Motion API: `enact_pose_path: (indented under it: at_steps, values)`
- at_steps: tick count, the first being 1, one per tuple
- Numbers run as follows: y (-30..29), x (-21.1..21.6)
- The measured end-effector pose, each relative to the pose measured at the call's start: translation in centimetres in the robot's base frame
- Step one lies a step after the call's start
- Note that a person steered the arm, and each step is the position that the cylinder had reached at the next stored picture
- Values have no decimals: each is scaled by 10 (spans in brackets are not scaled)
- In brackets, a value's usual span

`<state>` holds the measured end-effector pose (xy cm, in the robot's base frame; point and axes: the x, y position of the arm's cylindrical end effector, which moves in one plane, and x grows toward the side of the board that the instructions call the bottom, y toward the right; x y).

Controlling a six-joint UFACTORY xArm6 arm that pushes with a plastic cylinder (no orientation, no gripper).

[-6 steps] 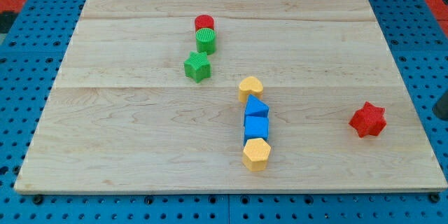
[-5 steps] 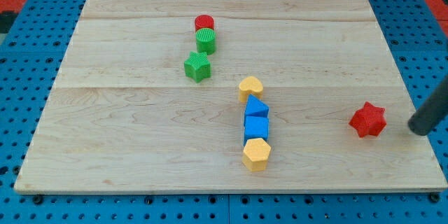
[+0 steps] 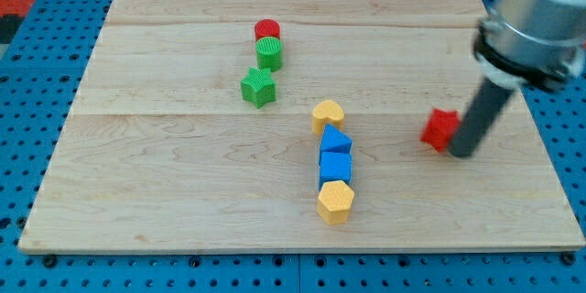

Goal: Slide the red star towards the red circle

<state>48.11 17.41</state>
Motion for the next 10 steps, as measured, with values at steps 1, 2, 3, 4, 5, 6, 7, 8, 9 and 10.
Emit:
enact_pose_path:
  at_steps: [1,2,3,4,5,6,7,8,9,10]
  values:
    - [-35,-70]
    - [-62,-145]
    - [-63,-195]
    - [-41,-209]
    - [-94,-212]
    - [-142,-233]
    - [-151,-251]
    - [-152,-253]
    - [-108,-218]
    - [-109,-216]
